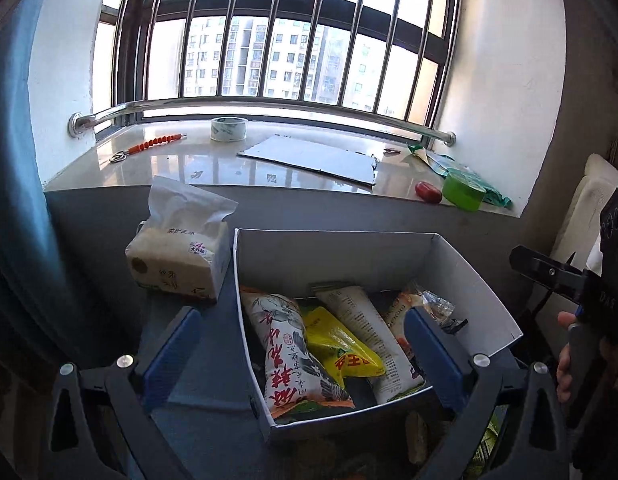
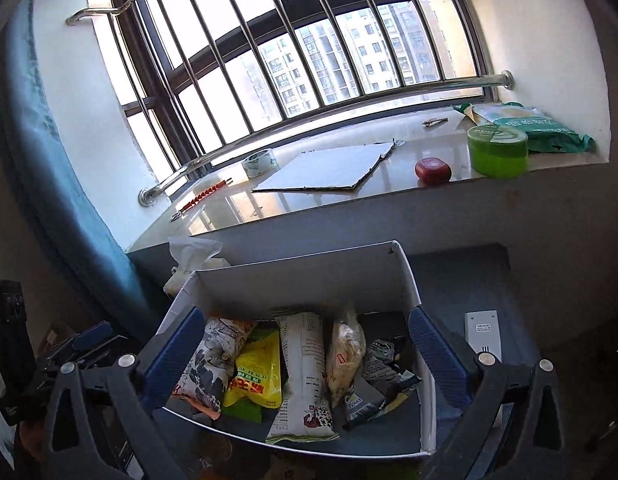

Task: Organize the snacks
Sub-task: 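Lower both packs into the white box and open both tools, then grasp the yellow-green chip bag with the left tool while the right tool grasps the green seaweed pack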

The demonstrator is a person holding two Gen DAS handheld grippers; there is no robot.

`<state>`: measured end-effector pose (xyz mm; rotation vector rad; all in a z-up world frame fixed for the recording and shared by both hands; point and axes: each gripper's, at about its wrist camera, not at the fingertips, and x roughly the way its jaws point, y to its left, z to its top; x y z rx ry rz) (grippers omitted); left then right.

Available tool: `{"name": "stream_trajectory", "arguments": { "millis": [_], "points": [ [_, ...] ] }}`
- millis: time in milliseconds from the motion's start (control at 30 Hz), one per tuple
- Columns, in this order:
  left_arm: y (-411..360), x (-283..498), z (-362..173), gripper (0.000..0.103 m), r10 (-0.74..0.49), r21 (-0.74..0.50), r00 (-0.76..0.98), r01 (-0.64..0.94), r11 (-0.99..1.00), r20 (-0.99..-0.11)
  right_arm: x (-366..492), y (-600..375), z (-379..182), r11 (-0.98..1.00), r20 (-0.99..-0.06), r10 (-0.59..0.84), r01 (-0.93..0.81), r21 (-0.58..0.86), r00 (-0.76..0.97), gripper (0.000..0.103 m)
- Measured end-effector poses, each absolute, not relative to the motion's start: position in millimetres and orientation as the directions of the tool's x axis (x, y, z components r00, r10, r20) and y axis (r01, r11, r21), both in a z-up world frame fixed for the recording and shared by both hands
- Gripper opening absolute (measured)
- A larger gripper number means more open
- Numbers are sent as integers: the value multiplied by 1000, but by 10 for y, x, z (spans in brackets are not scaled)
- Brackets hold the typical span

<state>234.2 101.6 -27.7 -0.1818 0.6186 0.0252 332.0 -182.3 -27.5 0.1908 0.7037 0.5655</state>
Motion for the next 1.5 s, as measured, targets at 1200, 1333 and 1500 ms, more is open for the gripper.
{"name": "stream_trajectory", "arguments": {
  "millis": [1200,1333,1500],
  "points": [
    [-1120,2001,-1424,102,-125,-13,652,174,985,-747,1295,-3377,-1060,834,-554,540,-314,453,634,103],
    [-1108,2087,-1424,58,-164,-37,644,206,978,-747,1315,-3418,-1093,835,-560,537,-299,463,631,103],
    [-918,1885,-1190,45,-192,-69,704,199,977,-684,1337,-3394,-1131,832,-567,541,-296,469,622,103]
  ]
}}
